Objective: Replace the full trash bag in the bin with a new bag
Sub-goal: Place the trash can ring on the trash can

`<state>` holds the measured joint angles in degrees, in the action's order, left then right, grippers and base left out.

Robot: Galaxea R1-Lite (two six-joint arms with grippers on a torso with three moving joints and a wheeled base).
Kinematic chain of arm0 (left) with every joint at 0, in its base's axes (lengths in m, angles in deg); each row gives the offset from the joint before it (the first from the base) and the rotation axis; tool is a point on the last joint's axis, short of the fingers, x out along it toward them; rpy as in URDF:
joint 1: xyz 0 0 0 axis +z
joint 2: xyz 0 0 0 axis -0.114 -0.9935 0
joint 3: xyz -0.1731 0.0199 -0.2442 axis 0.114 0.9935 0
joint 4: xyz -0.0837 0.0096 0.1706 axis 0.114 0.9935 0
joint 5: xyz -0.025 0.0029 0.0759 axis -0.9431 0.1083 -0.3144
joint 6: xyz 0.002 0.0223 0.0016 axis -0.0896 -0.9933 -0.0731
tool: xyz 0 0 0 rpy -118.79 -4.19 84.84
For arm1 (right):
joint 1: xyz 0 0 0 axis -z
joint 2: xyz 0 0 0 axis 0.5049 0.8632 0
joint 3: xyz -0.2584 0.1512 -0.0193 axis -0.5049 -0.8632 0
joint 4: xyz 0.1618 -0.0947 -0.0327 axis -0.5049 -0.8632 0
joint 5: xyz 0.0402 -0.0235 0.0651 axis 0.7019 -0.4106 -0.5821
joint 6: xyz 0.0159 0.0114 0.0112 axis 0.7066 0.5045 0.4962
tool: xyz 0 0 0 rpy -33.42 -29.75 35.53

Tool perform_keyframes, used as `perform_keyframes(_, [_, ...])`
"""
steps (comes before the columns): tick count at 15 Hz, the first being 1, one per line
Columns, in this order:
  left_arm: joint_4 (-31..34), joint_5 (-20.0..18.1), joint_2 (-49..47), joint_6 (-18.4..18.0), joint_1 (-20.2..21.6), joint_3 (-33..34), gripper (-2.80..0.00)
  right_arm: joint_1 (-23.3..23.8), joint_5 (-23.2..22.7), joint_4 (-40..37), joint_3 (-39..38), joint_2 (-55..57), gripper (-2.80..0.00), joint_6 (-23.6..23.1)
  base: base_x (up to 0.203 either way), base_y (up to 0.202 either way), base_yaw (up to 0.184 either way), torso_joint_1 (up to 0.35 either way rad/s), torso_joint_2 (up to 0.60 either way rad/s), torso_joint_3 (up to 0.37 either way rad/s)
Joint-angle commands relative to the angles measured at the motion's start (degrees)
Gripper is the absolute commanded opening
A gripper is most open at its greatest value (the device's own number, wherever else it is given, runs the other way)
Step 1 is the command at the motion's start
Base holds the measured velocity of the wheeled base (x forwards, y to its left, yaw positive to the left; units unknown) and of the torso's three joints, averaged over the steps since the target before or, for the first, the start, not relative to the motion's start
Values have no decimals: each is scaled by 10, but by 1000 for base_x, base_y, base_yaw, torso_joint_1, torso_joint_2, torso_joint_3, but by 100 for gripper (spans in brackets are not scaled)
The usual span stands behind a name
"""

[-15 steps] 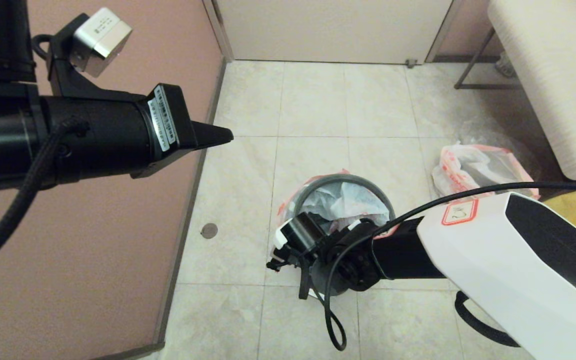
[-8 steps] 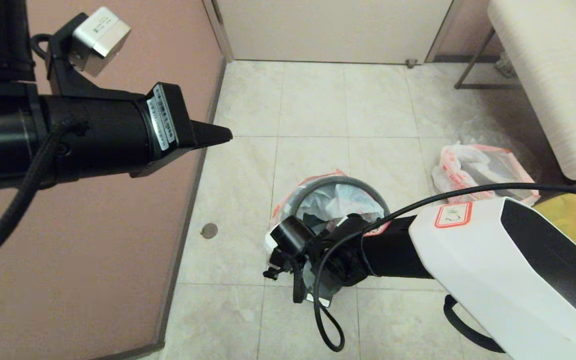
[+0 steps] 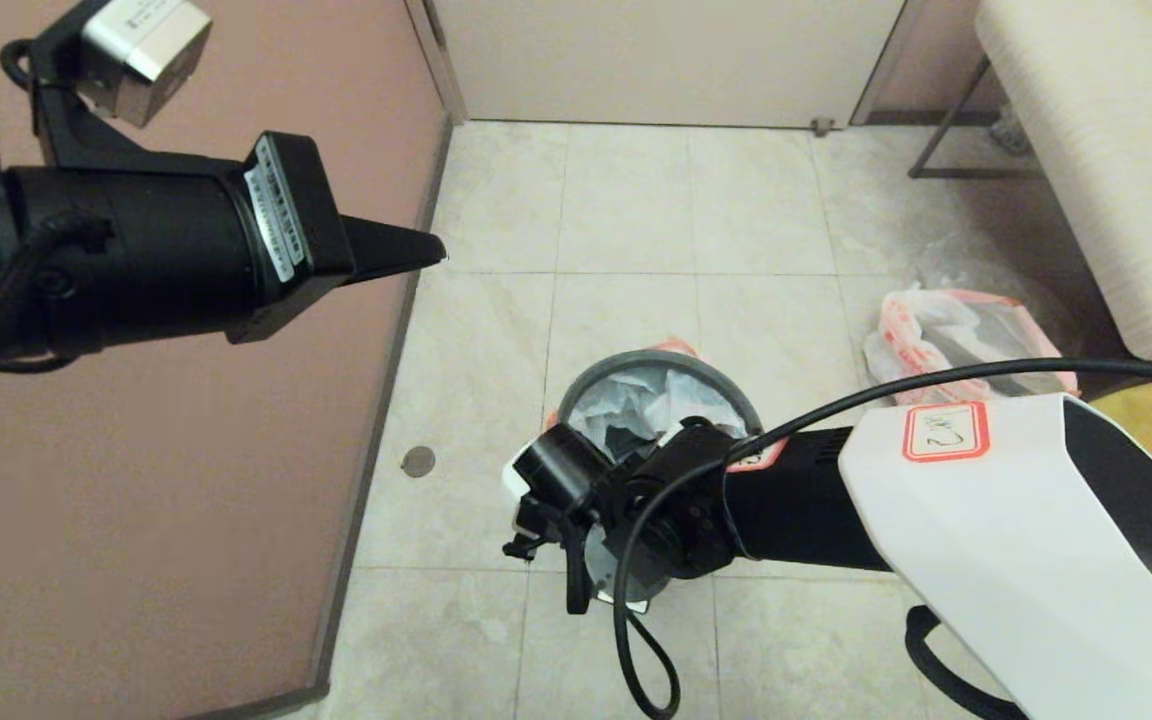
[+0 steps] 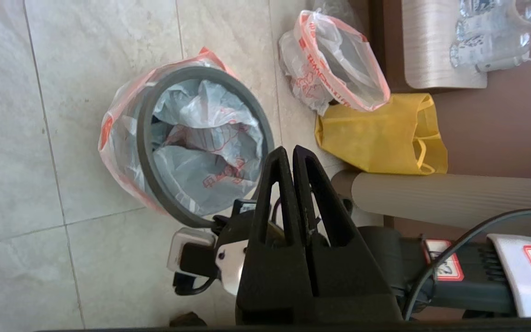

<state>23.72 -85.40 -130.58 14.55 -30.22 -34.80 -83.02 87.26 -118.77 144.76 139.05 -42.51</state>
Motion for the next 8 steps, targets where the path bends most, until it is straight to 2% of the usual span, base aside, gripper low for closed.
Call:
perform_keyframes(1, [12,0,3,2,3,-8,-280,-2,2,-2,16,20,-280,-4,0,0,0,0,0,0])
perform_keyframes(4, [18,0,-1,3,14,-13,-280,14,2,0,53,68,-280,-6,0,0,0,0,0,0])
perform_keyframes(8, [18,-1,-10,3,16,-12,-280,49,2,4,56,84,-280,-9,0,0,0,0,0,0])
